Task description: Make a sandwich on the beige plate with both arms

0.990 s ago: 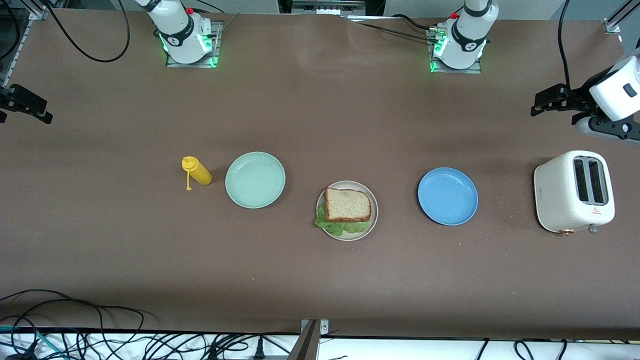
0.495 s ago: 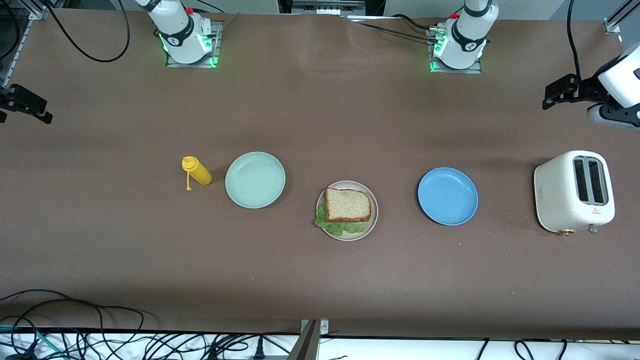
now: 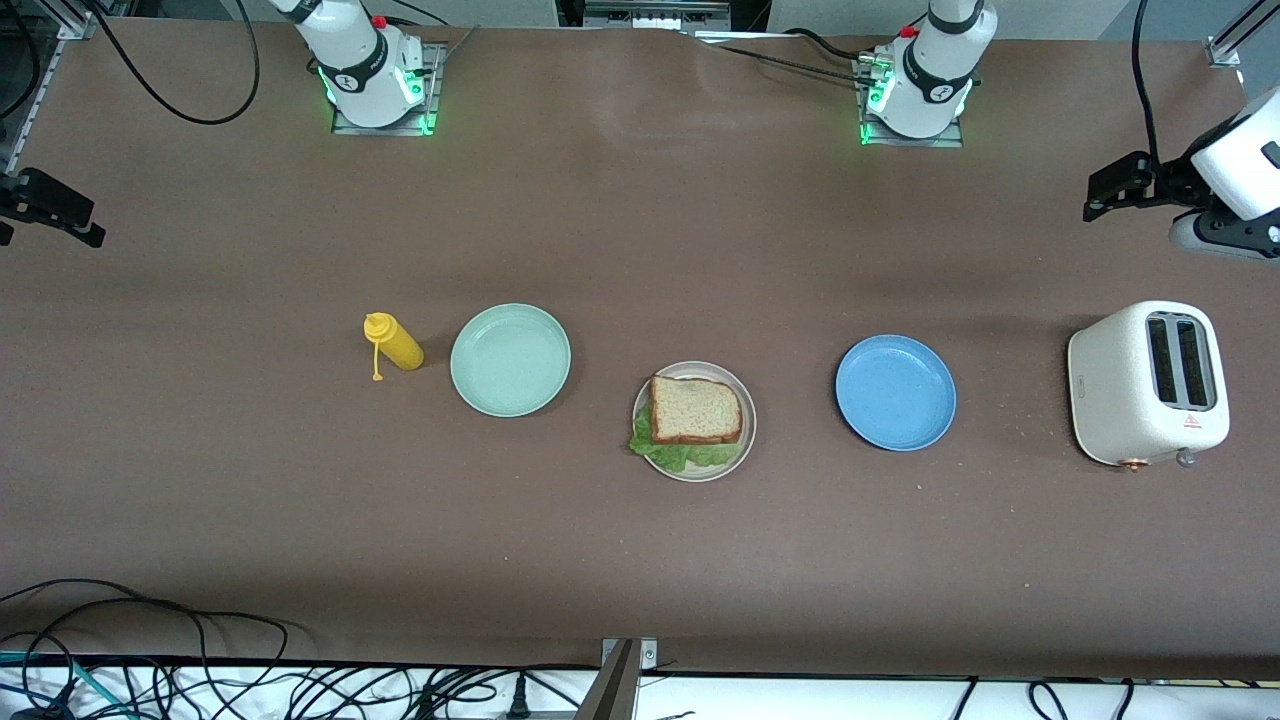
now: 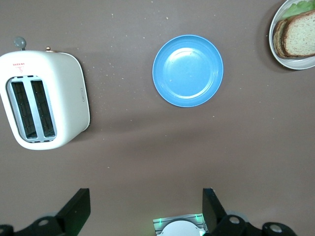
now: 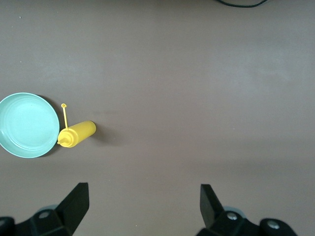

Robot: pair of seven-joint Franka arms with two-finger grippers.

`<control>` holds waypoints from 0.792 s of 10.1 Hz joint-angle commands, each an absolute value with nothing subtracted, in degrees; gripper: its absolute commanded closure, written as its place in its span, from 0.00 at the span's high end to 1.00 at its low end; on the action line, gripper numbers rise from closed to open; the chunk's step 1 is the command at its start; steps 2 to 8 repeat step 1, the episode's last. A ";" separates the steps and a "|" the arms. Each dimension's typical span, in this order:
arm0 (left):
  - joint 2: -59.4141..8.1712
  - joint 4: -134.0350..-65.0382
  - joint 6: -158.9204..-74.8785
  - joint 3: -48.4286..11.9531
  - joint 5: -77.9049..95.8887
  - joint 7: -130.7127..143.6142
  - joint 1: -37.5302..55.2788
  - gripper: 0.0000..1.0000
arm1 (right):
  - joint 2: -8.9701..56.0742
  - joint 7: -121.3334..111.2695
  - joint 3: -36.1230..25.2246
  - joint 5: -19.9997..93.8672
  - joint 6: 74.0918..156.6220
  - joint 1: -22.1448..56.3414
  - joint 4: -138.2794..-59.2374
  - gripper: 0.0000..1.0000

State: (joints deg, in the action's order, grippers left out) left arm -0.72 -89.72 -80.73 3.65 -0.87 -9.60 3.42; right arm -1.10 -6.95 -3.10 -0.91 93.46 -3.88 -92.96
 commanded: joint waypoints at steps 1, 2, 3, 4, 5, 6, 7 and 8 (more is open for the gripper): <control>-1.32 -88.15 -79.89 3.16 -2.90 -9.41 2.64 1.00 | -1.05 -7.56 -3.16 -0.97 92.37 -3.78 -91.67 1.00; -1.32 -88.15 -79.89 3.16 -2.90 -9.41 2.64 1.00 | -1.05 -7.56 -3.16 -0.97 92.37 -3.78 -91.67 1.00; -1.32 -88.15 -79.89 3.16 -2.90 -9.41 2.64 1.00 | -1.05 -7.56 -3.16 -0.97 92.37 -3.78 -91.67 1.00; -1.32 -88.15 -79.89 3.16 -2.90 -9.41 2.64 1.00 | -1.05 -7.56 -3.16 -0.97 92.37 -3.78 -91.67 1.00; -1.32 -88.15 -79.89 3.16 -2.90 -9.41 2.64 1.00 | -1.05 -7.56 -3.16 -0.97 92.37 -3.78 -91.67 1.00; -1.32 -88.15 -79.89 3.16 -2.90 -9.41 2.64 1.00 | -1.05 -7.56 -3.16 -0.97 92.37 -3.78 -91.67 1.00; -1.32 -88.15 -79.89 3.16 -2.90 -9.41 2.64 1.00 | -1.05 -7.56 -3.16 -0.97 92.37 -3.78 -91.67 1.00; -1.32 -88.15 -79.89 3.16 -2.90 -9.41 2.64 1.00 | -1.05 -7.56 -3.16 -0.97 92.37 -3.78 -91.67 1.00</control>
